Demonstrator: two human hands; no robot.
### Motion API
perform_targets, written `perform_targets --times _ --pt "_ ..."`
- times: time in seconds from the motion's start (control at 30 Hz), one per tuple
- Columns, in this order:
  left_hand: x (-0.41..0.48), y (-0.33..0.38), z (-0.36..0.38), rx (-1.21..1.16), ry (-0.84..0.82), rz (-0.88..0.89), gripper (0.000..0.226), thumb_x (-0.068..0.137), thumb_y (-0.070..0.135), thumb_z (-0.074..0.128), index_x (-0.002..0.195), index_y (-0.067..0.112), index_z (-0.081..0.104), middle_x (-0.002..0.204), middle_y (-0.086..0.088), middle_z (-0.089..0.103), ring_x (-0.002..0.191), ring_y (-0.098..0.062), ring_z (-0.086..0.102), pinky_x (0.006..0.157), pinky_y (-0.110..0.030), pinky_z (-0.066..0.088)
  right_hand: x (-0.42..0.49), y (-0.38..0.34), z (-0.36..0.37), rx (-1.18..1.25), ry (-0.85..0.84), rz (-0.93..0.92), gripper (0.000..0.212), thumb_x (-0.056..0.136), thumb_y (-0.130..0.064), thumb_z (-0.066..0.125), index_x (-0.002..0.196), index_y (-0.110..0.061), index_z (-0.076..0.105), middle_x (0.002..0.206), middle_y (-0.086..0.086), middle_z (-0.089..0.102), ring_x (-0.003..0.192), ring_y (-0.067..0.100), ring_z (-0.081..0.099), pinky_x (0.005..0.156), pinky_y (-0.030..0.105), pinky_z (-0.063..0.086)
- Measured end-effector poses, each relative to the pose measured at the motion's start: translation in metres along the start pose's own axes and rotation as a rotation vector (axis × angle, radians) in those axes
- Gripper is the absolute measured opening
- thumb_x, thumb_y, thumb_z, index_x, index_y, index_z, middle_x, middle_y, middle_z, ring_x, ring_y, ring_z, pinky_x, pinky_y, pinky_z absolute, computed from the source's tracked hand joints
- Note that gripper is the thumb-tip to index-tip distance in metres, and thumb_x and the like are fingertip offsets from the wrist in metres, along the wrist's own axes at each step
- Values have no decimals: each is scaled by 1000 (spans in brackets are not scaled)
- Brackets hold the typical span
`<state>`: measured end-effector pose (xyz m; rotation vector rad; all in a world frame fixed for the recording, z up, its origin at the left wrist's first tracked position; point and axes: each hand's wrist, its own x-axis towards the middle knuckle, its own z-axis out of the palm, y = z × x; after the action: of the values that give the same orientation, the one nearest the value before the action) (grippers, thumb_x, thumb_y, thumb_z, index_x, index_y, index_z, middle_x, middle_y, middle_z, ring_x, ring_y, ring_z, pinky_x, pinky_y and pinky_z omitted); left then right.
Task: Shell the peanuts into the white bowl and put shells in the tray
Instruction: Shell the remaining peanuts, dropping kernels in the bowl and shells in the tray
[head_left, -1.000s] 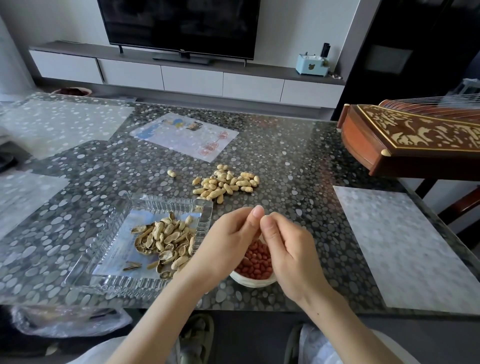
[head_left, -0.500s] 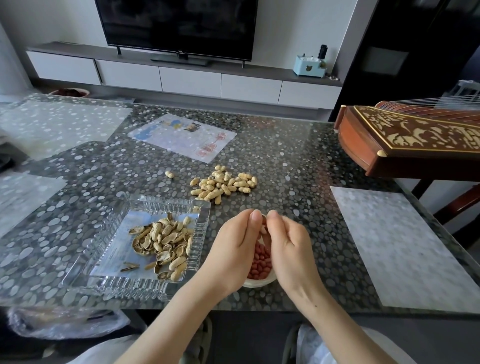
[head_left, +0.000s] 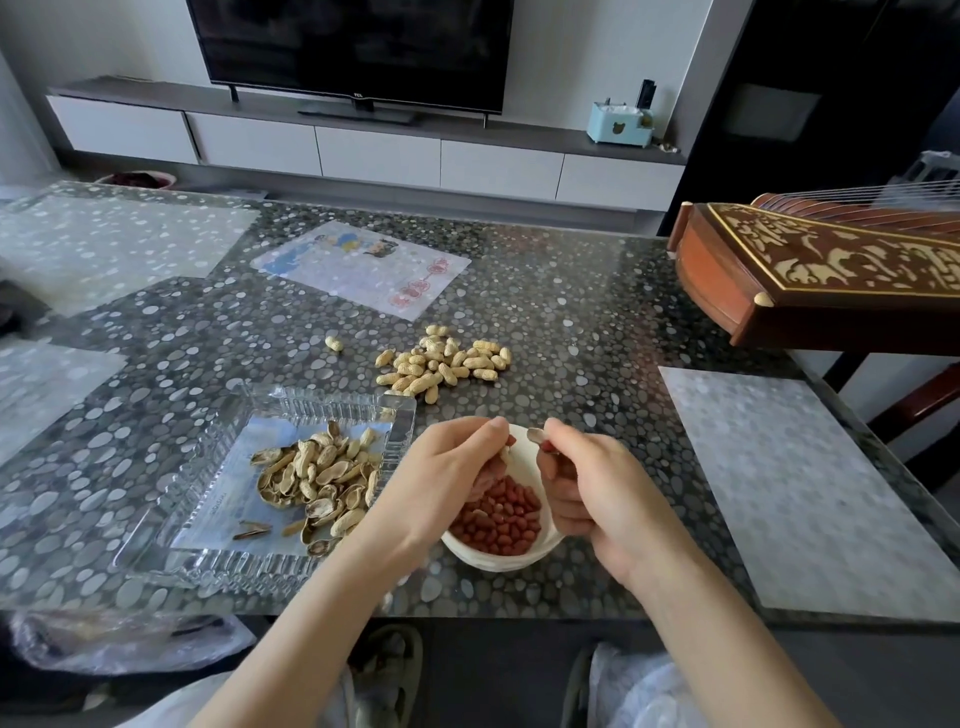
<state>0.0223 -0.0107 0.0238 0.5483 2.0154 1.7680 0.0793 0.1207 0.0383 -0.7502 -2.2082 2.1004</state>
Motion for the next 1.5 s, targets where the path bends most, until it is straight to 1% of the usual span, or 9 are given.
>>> perform_targets --times 0.23,0.4,0.5,0.6,0.73,0.93,1.1,1.23,1.5 --pt "5 -4 -12 635 205 200 45 93 36 50 60 6 52 51 3 44 45 -9 35 46 -21 27 10 18 -11 -785 205 -473 50 94 -39 53 53 -10 50 43 -5 34 42 9 31 44 22 23" --pt "7 -5 -32 529 278 153 46 91 34 54 65 -4 58 42 4 39 37 -8 26 41 -19 23 16 19 -12 -659 187 -477 32 91 -36 59 74 -12 72 61 -3 65 60 17 61 57 35 48" --pt "6 -6 -51 438 403 83 46 91 32 55 73 -10 60 49 -4 39 41 -12 25 42 -22 21 12 13 -3 -395 138 -444 11 89 -26 65 93 -22 75 65 -19 67 64 -4 62 57 14 46" --pt "4 -9 -77 442 560 -29 44 89 28 56 66 -9 57 48 -5 34 45 -17 24 49 -25 19 9 9 11 -196 30 -406 10 84 -18 71 91 -25 74 67 -13 69 58 0 61 58 15 48" --pt "1 -16 -110 591 619 -157 42 86 27 58 52 13 39 46 -2 28 47 -19 23 51 -26 16 13 4 42 -327 -68 -477 17 82 -14 74 90 -28 75 81 -11 73 77 2 67 75 20 54" --pt "-1 -23 -125 685 569 -266 48 90 32 57 53 13 33 46 0 32 43 -18 27 48 -22 19 25 -5 91 -668 -170 -574 28 84 -18 70 112 -24 70 100 -8 69 86 3 61 78 16 49" --pt "-2 -23 -130 685 593 -234 52 93 33 54 53 15 28 46 0 28 45 -18 24 48 -25 16 58 -19 89 -890 -28 -498 29 91 -13 59 117 -23 66 102 -3 69 66 5 56 57 15 43" --pt "0 -22 -129 670 597 -213 50 93 31 53 53 14 28 47 -1 28 46 -19 24 49 -26 17 131 -21 53 -1085 312 -201 18 92 -14 56 105 -10 69 109 9 69 98 28 63 68 27 43" --pt "3 -19 -121 665 601 -149 48 93 31 53 54 13 29 47 -1 31 45 -18 27 48 -26 20 195 -15 36 -1213 182 -25 35 87 -45 62 91 -11 59 93 15 65 91 29 61 61 27 38"
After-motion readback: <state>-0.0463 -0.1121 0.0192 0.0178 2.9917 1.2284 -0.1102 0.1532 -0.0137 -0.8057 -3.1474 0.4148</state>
